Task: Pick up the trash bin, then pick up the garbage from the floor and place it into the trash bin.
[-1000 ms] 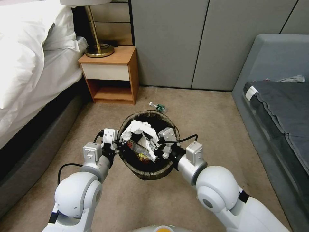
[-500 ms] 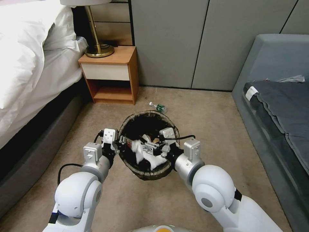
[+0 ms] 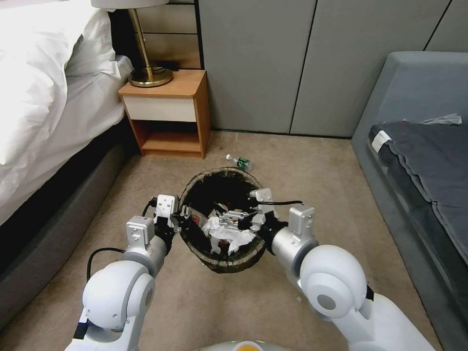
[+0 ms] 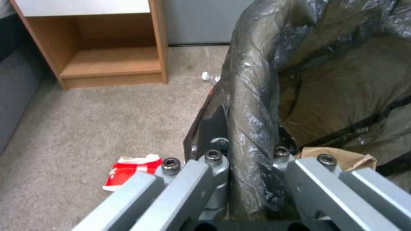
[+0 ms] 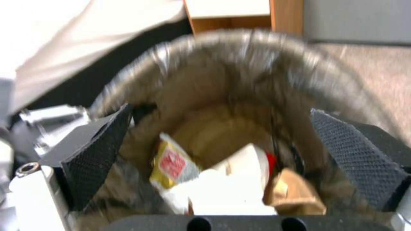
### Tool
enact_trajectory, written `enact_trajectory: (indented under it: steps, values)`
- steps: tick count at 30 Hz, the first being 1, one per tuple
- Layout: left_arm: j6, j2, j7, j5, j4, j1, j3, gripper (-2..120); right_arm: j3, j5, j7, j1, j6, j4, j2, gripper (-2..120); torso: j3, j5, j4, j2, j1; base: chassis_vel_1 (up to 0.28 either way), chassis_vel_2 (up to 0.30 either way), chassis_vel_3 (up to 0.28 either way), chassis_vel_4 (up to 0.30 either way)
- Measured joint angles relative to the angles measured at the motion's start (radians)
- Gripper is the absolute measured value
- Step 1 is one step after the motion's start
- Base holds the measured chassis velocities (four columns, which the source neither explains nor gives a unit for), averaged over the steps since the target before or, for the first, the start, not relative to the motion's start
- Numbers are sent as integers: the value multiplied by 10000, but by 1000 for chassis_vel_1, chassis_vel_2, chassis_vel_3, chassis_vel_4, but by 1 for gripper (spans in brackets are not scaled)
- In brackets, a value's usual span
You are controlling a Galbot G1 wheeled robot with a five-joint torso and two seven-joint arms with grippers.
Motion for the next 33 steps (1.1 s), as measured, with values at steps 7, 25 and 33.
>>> enact_trajectory:
  steps: [7, 25, 33]
  values:
    - [-1, 13, 13, 18, 0, 14, -9, 2, 997, -338, -1124, -298, 1219, 498, -232, 100, 0, 1, 1, 0, 0, 0, 0, 0, 0]
    - [-9, 90, 137, -27, -164, 196, -305, 2, 4565, -4758, -2664, -3470, 4602, 208, 1020, 100, 0, -1, 0, 0, 0, 0, 0, 0, 0]
    - [-9, 81, 139, -26, -198, 275, -420, 2, 5755, -5930, -3551, -4978, 5799, -151, 1988, 100, 0, -1, -2, 0, 0, 0, 0, 0, 0]
